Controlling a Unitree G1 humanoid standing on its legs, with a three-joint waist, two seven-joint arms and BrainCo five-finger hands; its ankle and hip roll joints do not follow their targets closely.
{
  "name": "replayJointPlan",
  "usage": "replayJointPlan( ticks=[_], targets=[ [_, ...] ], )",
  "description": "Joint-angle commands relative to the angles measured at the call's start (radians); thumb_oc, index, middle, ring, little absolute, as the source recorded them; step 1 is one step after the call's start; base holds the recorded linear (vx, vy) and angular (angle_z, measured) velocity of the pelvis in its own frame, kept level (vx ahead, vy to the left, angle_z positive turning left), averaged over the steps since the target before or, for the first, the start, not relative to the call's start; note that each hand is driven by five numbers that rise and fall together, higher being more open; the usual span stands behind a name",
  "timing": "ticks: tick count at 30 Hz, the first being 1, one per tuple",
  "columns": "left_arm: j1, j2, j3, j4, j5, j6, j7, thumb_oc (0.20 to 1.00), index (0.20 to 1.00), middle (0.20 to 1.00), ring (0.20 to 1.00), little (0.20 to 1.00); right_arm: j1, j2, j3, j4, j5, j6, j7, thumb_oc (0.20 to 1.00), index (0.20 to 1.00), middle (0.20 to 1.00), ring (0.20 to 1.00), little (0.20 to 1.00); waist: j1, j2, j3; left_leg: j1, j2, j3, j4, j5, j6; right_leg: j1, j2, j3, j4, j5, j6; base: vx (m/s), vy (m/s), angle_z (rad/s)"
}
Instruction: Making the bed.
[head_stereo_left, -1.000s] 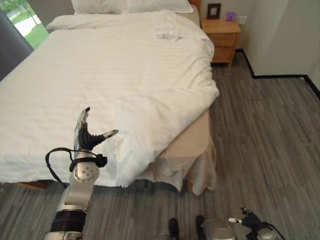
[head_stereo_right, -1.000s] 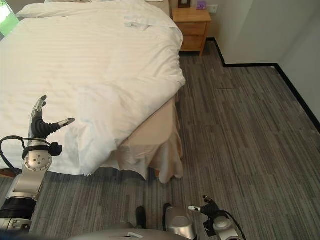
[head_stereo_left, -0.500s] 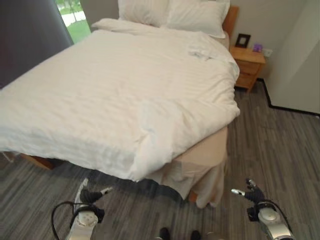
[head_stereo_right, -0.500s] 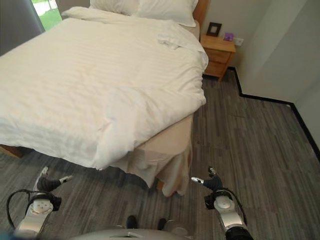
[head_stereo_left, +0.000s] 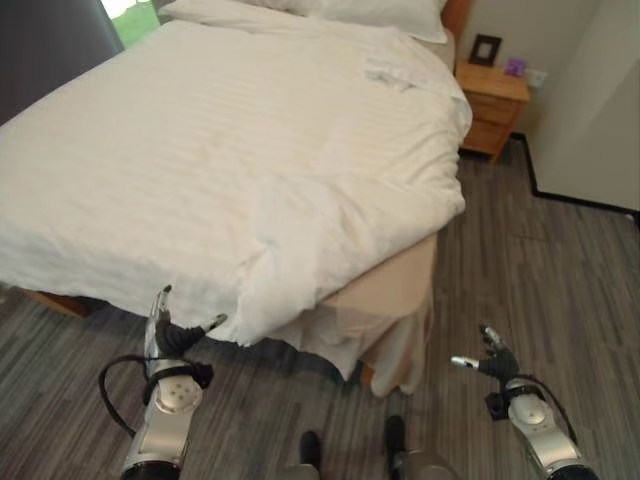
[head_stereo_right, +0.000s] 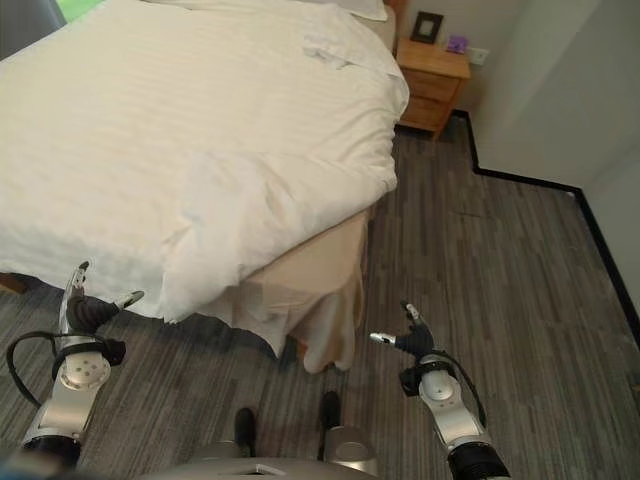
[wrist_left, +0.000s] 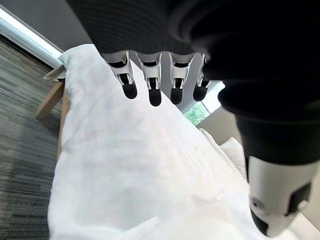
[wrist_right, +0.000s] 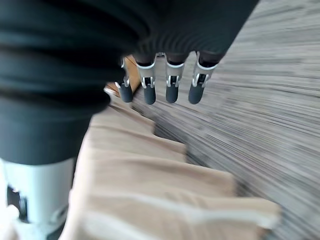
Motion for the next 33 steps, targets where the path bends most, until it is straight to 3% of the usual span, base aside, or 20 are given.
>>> replayJointPlan(
  ticks=[1, 2, 3, 4, 5, 7, 8, 10, 11, 16, 23, 25, 26, 28, 29, 33],
  targets=[
    [-0.016, 0.045, 0.025, -0.026, 0.045, -0.039, 0.044, 1.0, 1.0, 1.0, 1.0, 1.0, -0.017, 0.005, 0.009, 0.022, -0.023, -0.031, -0.008, 1.0, 1.0, 1.0, 1.0, 1.0, -0.029, 0.03, -0.025, 0.216, 0.017, -0.005, 0.014, -0.241, -0.019, -0.161, 0.022, 0.047, 0.018, -0.005, -0.006, 0.43, -0.197, 0.51],
    [-0.005, 0.036, 0.021, -0.009, 0.045, -0.035, 0.05, 1.0, 1.0, 1.0, 1.0, 1.0, -0.002, -0.003, 0.002, 0.071, -0.015, -0.023, -0.012, 1.0, 1.0, 1.0, 1.0, 1.0, -0.035, 0.049, -0.014, 0.144, 0.031, -0.005, 0.206, -0.192, -0.069, -0.105, 0.034, 0.04, 0.018, -0.036, -0.038, 0.27, -0.134, 0.41],
    [-0.006, 0.036, 0.021, -0.008, 0.045, -0.036, 0.051, 1.0, 1.0, 1.0, 1.0, 1.0, -0.003, -0.003, 0.002, 0.072, -0.015, -0.023, -0.012, 1.0, 1.0, 1.0, 1.0, 1.0, -0.037, 0.045, -0.015, 0.137, 0.028, -0.007, 0.21, -0.189, -0.069, -0.109, 0.03, 0.04, 0.018, -0.033, -0.038, 0.3, -0.224, 0.48],
    [-0.035, 0.044, 0.015, 0.011, 0.048, -0.021, 0.072, 1.0, 1.0, 1.0, 1.0, 1.0, 0.001, -0.017, -0.009, 0.089, -0.002, -0.018, -0.021, 1.0, 1.0, 1.0, 1.0, 1.0, -0.038, 0.044, 0.003, 0.074, 0.05, 0.003, 0.371, -0.114, -0.106, -0.072, 0.033, 0.034, 0.018, -0.051, -0.065, 0.11, -0.182, 0.23],
    [-0.036, 0.05, 0.008, 0.024, 0.044, -0.018, 0.063, 1.0, 1.0, 1.0, 1.0, 1.0, 0.003, -0.017, -0.012, 0.088, 0.0, -0.008, -0.02, 1.0, 1.0, 1.0, 1.0, 1.0, -0.036, 0.031, 0.008, 0.011, 0.06, 0.014, 0.466, -0.078, -0.109, -0.06, 0.021, 0.022, 0.018, -0.062, -0.079, 0.19, -0.241, 0.44],
    [-0.035, 0.061, 0.006, 0.033, 0.048, -0.022, 0.07, 1.0, 1.0, 1.0, 1.0, 1.0, 0.01, -0.027, -0.024, 0.1, 0.019, -0.006, -0.032, 1.0, 1.0, 1.0, 1.0, 1.0, -0.035, 0.013, 0.024, -0.062, 0.093, 0.091, 0.547, -0.064, -0.096, -0.026, 0.019, 0.006, 0.018, -0.089, -0.095, 0.18, -0.201, 0.18],
    [-0.03, 0.06, 0.006, 0.038, 0.047, -0.021, 0.064, 1.0, 1.0, 1.0, 1.0, 1.0, 0.01, -0.029, -0.026, 0.1, 0.016, 0.0, -0.03, 1.0, 1.0, 1.0, 1.0, 1.0, -0.033, 0.01, 0.027, -0.079, 0.099, 0.129, 0.543, -0.081, -0.086, -0.015, 0.016, 0.006, 0.018, -0.096, -0.096, 0.29, -0.13, -0.01],
    [-0.017, 0.05, 0.005, 0.063, 0.052, -0.008, 0.052, 1.0, 1.0, 1.0, 1.0, 1.0, 0.008, -0.032, -0.025, 0.113, 0.015, 0.003, -0.026, 1.0, 1.0, 1.0, 1.0, 1.0, -0.032, 0.013, 0.03, -0.095, 0.062, 0.17, 0.427, -0.167, -0.045, 0.008, 0.015, 0.017, 0.018, -0.113, -0.084, 0.29, 0.043, 0.1],
    [-0.01, 0.048, 0.005, 0.069, 0.068, -0.001, 0.048, 1.0, 1.0, 1.0, 1.0, 1.0, 0.014, -0.037, -0.027, 0.118, 0.013, 0.001, -0.02, 1.0, 1.0, 1.0, 1.0, 1.0, -0.033, 0.024, 0.032, -0.099, 0.023, 0.178, 0.291, -0.168, -0.024, 0.014, 0.019, 0.021, 0.018, -0.122, -0.071, 0.18, 0.089, -0.16],
    [-0.03, 0.053, -0.01, 0.094, 0.088, 0.001, 0.043, 1.0, 1.0, 1.0, 1.0, 1.0, 0.036, -0.026, -0.032, 0.162, 0.018, 0.001, -0.016, 1.0, 1.0, 1.0, 1.0, 1.0, -0.039, 0.053, 0.031, -0.077, 0.03, 0.227, 0.069, -0.06, -0.04, 0.031, 0.03, 0.005, 0.018, -0.148, -0.059, 0.17, 0.102, -0.09],
    [-0.018, 0.061, -0.01, 0.103, 0.122, 0.02, 0.05, 1.0, 1.0, 1.0, 1.0, 1.0, 0.051, 0.031, -0.019, 0.224, 0.022, 0.002, -0.023, 1.0, 1.0, 1.0, 1.0, 1.0, -0.046, 0.045, 0.01, 0.018, 0.014, 0.26, -0.065, -0.041, -0.01, 0.04, 0.019, 0.002, 0.032, -0.132, -0.044, 0.13, 0.096, -0.12],
    [-0.03, 0.074, -0.008, 0.109, 0.126, 0.027, 0.056, 1.0, 1.0, 1.0, 1.0, 1.0, 0.048, 0.049, -0.014, 0.233, 0.027, 0.002, -0.022, 1.0, 1.0, 1.0, 1.0, 1.0, -0.045, 0.041, 0.015, 0.035, 0.014, 0.269, -0.071, -0.053, 0.004, 0.007, 0.014, 0.005, 0.111, -0.136, -0.038, 0.06, 0.12, -0.05],
    [-0.363, 0.404, -0.019, 0.194, 0.073, 0.059, 0.035, 1.0, 1.0, 1.0, 1.0, 1.0, 0.048, 0.024, 0.005, 0.181, 0.078, 0.01, 0.023, 1.0, 1.0, 1.0, 1.0, 1.0, -0.103, 0.052, 0.008, 0.07, 0.018, 0.315, -0.071, -0.07, 0.01, -0.04, 0.009, 0.028, 0.219, -0.126, 0.0, 0.1, 0.17, -0.04],
    [-0.342, 0.374, -0.025, 0.163, 0.073, 0.062, 0.051, 1.0, 1.0, 1.0, 1.0, 1.0, 0.041, 0.024, 0.024, 0.187, 0.058, 0.01, 0.03, 1.0, 1.0, 1.0, 1.0, 1.0, -0.111, 0.052, 0.01, 0.081, 0.017, 0.32, -0.071, -0.075, 0.015, -0.063, 0.008, 0.031, 0.265, -0.12, 0.015, 0.05, 0.122, -0.12],
    [-0.389, 0.382, -0.047, 0.151, 0.089, 0.08, 0.055, 1.0, 1.0, 1.0, 1.0, 1.0, 0.04, 0.041, 0.032, 0.19, 0.037, 0.011, 0.021, 1.0, 1.0, 1.0, 1.0, 1.0, -0.132, 0.052, 0.019, 0.089, 0.023, 0.32, -0.071, -0.082, 0.02, -0.118, 0.004, 0.047, 0.361, -0.112, 0.034, -0.02, 0.033, -0.35],
    [-0.424, 0.386, -0.038, 0.131, 0.066, 0.053, 0.07, 1.0, 1.0, 1.0, 1.0, 1.0, 0.025, 0.059, 0.029, 0.226, 0.042, 0.016, 0.018, 1.0, 1.0, 1.0, 1.0, 1.0, -0.141, 0.05, 0.009, 0.092, 0.023, 0.314, -0.071, -0.092, 0.014, -0.133, -0.013, 0.048, 0.297, -0.117, 0.026, 0.05, -0.015, -0.21]
  ],
)
